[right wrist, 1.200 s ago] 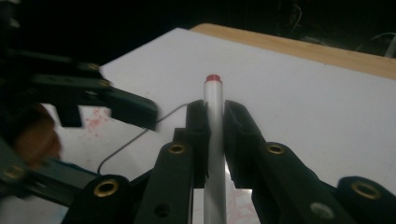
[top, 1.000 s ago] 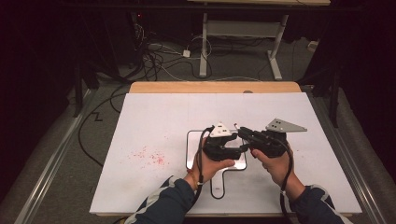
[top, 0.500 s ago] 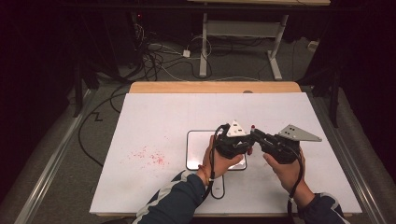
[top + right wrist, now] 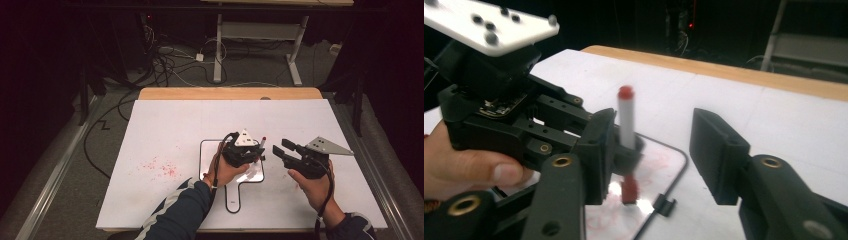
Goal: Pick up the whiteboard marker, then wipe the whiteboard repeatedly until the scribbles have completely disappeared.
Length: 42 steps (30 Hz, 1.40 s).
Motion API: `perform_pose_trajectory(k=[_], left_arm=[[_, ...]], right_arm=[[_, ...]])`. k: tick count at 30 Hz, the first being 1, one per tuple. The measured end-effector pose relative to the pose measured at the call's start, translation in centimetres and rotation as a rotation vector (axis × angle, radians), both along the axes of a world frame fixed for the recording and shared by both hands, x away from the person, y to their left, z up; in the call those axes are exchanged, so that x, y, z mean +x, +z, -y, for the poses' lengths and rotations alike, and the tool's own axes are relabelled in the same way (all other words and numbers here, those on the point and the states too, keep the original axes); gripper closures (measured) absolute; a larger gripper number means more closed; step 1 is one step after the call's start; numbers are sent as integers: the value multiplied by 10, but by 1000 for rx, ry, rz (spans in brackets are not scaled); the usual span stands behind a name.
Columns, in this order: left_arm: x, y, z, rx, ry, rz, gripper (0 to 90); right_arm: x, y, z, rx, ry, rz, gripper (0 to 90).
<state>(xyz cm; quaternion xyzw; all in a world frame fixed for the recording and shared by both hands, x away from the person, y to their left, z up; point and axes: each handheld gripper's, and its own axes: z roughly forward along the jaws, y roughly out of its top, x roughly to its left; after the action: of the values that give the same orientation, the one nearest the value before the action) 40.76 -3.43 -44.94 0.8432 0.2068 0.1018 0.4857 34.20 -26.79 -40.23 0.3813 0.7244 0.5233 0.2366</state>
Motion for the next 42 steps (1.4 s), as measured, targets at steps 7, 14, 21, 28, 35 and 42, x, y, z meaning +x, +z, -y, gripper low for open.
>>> perform_pose_trajectory(k=[7, 14, 21, 28, 35, 42], left_arm=[[-2, -6, -11, -2, -13, 13, 786], [-4, -8, -26, -19, -20, -11, 786], [-4, -7, -23, 1, -33, -12, 786], [-3, -3, -17, 36, -26, -30, 786], [-6, 0, -9, 38, -80, -70, 786], [-17, 5, -1, 78, -146, -94, 786]], right_arm=[[-18, -5, 16, -167, 10, 63, 470], [-34, -18, 34, -221, -12, 30, 385], [-46, -23, 46, -228, -55, 8, 348], [-46, -28, 50, -230, -73, -15, 343], [-46, -32, 49, -250, -64, -26, 329], [-46, -31, 47, -257, -62, -18, 324]])
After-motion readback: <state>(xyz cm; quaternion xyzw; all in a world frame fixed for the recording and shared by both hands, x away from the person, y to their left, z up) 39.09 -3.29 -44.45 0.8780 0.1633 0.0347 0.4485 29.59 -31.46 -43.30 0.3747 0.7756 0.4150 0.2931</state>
